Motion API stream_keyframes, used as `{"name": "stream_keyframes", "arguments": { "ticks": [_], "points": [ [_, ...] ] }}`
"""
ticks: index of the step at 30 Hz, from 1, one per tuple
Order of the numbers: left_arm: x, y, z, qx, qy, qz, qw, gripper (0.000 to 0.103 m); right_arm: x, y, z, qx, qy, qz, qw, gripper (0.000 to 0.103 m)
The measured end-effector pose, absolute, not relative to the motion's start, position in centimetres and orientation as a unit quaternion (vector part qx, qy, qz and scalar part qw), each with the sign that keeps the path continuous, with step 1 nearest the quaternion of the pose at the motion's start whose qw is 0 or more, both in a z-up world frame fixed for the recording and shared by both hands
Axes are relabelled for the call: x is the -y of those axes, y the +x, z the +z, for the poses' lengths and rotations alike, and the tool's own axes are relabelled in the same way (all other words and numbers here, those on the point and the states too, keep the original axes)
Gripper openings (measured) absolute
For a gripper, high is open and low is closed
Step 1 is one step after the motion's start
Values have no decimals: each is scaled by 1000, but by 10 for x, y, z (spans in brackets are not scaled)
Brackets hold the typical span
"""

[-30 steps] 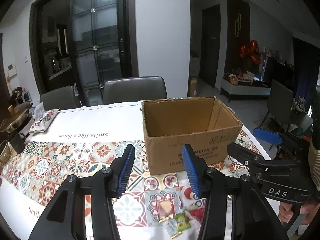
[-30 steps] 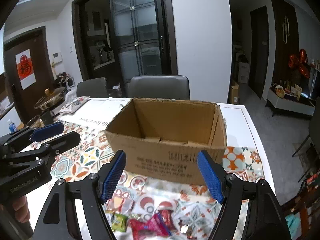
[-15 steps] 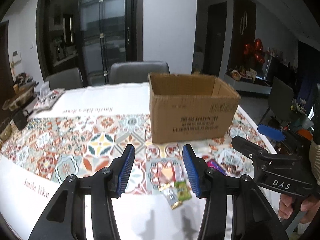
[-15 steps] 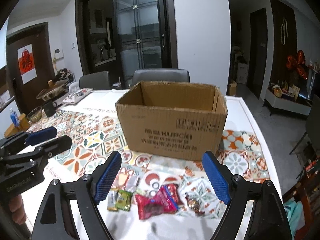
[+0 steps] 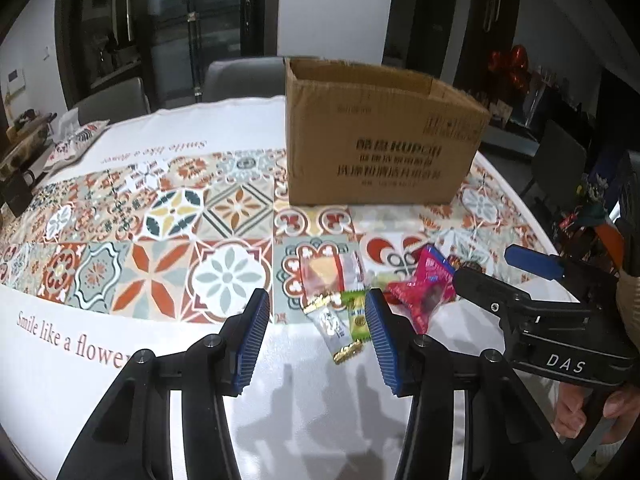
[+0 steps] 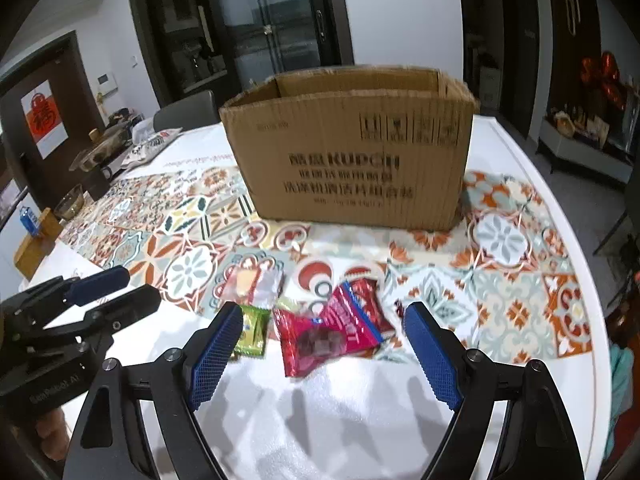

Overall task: Organize snacks
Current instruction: 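Grasp the small wrapped candy with the left tool while the right tool grasps the pink candy bag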

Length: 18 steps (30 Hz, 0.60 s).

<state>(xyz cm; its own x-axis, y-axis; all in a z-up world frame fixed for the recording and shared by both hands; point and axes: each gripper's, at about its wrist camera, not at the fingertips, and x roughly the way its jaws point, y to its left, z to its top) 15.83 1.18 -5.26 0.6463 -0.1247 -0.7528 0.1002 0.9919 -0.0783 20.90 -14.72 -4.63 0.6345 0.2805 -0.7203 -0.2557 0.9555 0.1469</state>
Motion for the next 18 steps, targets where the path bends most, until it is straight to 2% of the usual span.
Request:
{"name": "stream_keyframes", "arguments": {
  "ticks": [18],
  "points": [
    [-13,188,-108,-484,-51,-65,871,46,142,221,-89,-457,19,150,877,84]
  ]
}}
